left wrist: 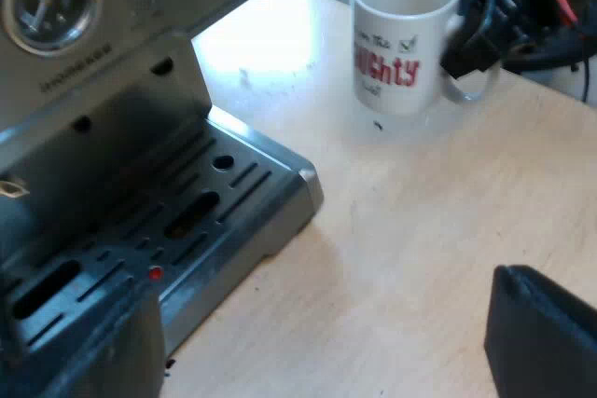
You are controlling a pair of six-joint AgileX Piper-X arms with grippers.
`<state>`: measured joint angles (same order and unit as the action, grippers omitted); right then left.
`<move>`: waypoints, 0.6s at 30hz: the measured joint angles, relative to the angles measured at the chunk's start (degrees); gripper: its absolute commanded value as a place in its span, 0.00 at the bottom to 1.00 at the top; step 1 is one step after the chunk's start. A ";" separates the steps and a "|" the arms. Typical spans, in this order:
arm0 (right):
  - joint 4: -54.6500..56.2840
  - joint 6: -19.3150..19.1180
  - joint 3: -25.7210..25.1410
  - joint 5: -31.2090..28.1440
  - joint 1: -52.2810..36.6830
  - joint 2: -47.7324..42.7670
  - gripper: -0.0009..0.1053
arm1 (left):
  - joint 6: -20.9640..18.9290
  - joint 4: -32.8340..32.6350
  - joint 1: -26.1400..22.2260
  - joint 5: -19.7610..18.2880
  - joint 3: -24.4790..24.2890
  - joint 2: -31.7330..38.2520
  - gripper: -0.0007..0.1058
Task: Place mug into machine
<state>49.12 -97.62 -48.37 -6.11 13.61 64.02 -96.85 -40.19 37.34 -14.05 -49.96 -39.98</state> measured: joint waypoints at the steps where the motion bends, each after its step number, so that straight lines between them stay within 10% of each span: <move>1: 0.45 0.00 0.00 -0.11 0.21 -0.61 0.01 | 0.00 -0.15 0.00 0.04 0.00 0.58 0.68; 18: 8.61 5.76 0.00 -0.93 19.13 -10.76 0.01 | -1.54 -10.90 0.00 3.36 0.00 11.20 0.68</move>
<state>57.73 -91.87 -48.37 -7.04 32.74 53.26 -98.39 -51.09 37.34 -10.69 -49.96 -28.78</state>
